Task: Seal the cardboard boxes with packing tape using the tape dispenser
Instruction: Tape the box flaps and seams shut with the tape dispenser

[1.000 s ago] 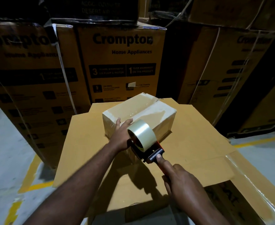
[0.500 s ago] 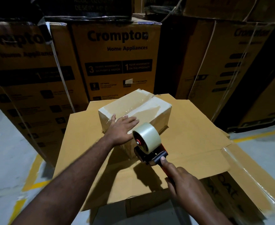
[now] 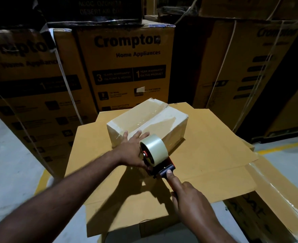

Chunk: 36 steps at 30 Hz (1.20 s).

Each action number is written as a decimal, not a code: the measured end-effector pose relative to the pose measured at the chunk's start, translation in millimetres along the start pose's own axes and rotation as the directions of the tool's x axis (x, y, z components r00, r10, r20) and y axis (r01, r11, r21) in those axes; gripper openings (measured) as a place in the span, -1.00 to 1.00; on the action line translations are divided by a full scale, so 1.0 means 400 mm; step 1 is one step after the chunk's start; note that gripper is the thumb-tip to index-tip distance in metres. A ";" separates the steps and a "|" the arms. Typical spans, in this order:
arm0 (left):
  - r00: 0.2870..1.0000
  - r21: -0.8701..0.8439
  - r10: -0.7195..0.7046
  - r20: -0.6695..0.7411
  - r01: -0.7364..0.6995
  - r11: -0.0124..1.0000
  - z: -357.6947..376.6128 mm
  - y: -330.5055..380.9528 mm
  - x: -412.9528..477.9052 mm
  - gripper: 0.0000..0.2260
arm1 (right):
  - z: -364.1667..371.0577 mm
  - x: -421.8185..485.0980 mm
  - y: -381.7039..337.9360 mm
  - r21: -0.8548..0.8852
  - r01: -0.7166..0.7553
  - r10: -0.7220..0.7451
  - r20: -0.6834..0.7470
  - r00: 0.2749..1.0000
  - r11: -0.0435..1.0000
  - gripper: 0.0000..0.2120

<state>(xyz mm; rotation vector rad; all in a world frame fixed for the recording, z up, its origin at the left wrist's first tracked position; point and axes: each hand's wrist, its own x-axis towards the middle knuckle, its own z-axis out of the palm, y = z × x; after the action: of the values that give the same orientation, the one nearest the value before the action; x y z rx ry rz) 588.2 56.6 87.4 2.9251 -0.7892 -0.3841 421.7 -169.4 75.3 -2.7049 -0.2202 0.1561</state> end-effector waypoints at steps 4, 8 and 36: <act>0.999 -0.012 0.000 0.054 0.000 1.000 -0.008 -0.051 -0.006 -0.05 | 0.005 0.016 -0.034 -0.019 0.007 -0.006 0.051 0.999 1.000 -0.27; 0.996 -0.046 0.000 0.091 0.004 0.999 -0.020 -0.078 0.003 -0.09 | 0.006 0.034 -0.039 -0.029 0.015 -0.013 0.071 0.997 0.999 -0.27; 0.975 -0.177 -0.181 -0.128 0.157 0.972 0.030 -0.004 -0.019 -0.19 | 0.074 0.034 0.033 -0.017 0.080 -0.079 0.048 0.996 0.997 -0.21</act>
<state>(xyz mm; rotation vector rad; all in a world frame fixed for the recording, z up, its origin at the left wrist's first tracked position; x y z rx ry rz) 579.5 61.6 77.1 2.8314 -0.4665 -0.2350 432.7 -167.2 42.0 -2.7082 -0.3449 0.1957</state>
